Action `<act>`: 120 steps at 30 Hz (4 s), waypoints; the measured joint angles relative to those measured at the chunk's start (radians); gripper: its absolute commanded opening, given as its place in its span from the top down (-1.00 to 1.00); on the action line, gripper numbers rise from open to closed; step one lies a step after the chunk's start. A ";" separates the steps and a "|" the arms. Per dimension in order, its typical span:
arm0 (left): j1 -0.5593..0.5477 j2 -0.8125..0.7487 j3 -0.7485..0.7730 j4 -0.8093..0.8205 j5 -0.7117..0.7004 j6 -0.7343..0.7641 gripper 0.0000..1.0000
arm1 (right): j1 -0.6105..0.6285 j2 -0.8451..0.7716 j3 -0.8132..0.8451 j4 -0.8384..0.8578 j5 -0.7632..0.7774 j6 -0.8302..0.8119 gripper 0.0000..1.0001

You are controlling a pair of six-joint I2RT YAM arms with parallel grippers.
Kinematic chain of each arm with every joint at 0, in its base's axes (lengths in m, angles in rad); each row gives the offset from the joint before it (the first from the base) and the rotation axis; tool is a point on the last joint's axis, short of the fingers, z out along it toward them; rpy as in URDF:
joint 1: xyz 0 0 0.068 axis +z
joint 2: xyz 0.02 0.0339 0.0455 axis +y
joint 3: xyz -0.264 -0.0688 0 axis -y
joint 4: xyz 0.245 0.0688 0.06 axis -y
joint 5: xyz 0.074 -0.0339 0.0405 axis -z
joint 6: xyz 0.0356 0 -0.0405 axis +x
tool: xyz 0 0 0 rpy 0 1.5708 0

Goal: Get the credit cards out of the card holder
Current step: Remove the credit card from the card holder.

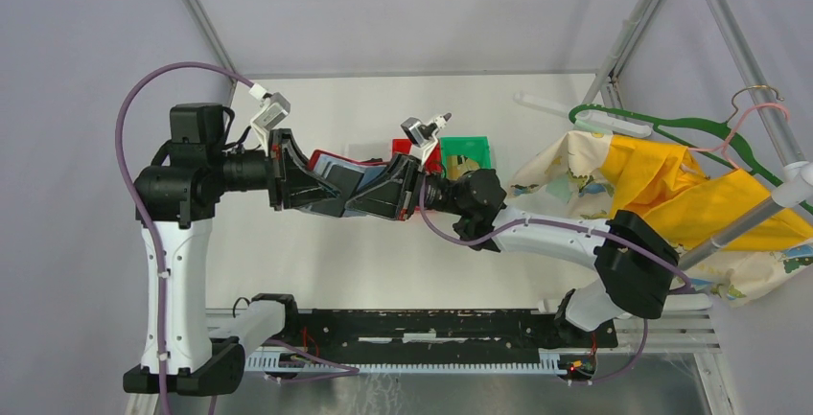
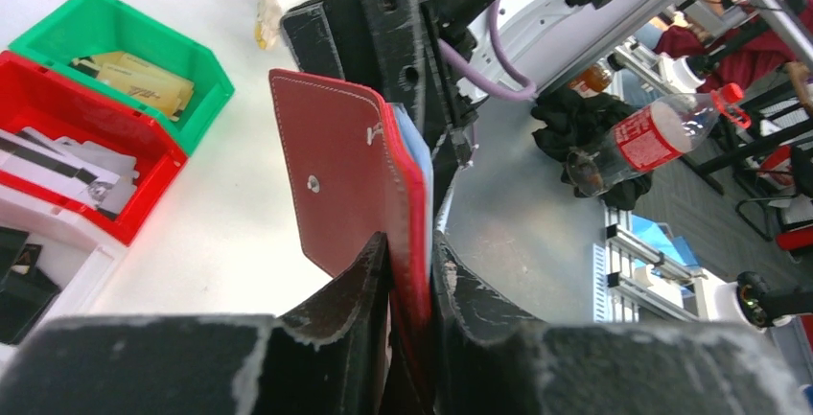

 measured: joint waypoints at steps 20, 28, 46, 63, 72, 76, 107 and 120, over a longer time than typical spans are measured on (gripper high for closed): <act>-0.001 -0.096 -0.156 0.359 0.125 -0.391 0.25 | -0.001 -0.032 -0.055 0.075 0.024 -0.001 1.00; -0.007 -0.104 -0.163 0.457 0.142 -0.484 0.40 | -0.001 -0.063 -0.072 0.088 0.031 -0.018 1.00; -0.007 -0.119 -0.163 0.508 0.131 -0.486 0.55 | -0.015 -0.066 -0.029 0.027 0.006 -0.032 0.36; -0.011 -0.108 -0.154 0.507 0.121 -0.497 0.45 | -0.023 -0.081 -0.041 0.064 -0.008 -0.034 1.00; -0.014 -0.100 -0.143 0.489 0.122 -0.504 0.51 | -0.024 -0.085 -0.071 0.103 0.020 -0.026 1.00; -0.014 -0.100 -0.140 0.491 0.122 -0.513 0.53 | -0.024 -0.092 -0.072 0.104 0.021 -0.027 0.94; -0.012 -0.114 -0.134 0.515 0.091 -0.536 0.97 | -0.038 -0.082 -0.062 0.147 0.019 0.019 0.24; -0.012 -0.104 -0.115 0.452 0.006 -0.524 0.94 | -0.049 -0.104 -0.064 0.064 0.023 -0.022 1.00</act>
